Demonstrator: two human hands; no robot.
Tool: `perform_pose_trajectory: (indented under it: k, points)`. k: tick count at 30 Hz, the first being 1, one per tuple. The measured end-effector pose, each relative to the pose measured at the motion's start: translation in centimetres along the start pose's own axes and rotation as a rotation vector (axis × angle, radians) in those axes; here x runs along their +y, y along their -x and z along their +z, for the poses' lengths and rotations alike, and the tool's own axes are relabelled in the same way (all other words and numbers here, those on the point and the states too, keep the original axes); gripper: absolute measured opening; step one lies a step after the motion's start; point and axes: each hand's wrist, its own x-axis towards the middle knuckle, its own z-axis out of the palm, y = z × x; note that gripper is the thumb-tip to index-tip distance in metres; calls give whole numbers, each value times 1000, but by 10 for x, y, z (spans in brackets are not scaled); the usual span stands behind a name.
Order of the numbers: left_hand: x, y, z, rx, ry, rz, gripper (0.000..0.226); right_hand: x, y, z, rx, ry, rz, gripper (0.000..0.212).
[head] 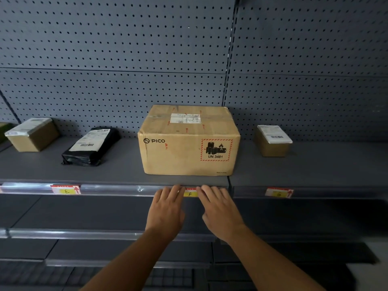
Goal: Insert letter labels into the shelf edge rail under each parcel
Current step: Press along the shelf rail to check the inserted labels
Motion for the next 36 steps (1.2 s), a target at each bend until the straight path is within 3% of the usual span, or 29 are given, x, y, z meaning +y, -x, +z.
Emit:
perform_pose_trajectory:
  k: [7, 15, 19, 29, 36]
  points:
    - [13, -15, -7, 63, 11, 45, 49, 22, 11, -9, -7, 36, -63, 82]
    - [158, -58, -16, 3, 127, 375, 64, 134, 94, -43, 54, 85, 344, 74]
    - [208, -76, -19, -16, 85, 422, 62, 166, 123, -46, 23, 80, 455, 72]
    - [230, -91, -10, -48, 17, 395, 68, 179, 130, -38, 18, 14, 398, 78]
    - [229, -92, -5, -28, 44, 415, 60, 185, 122, -29, -21, 9, 359, 75]
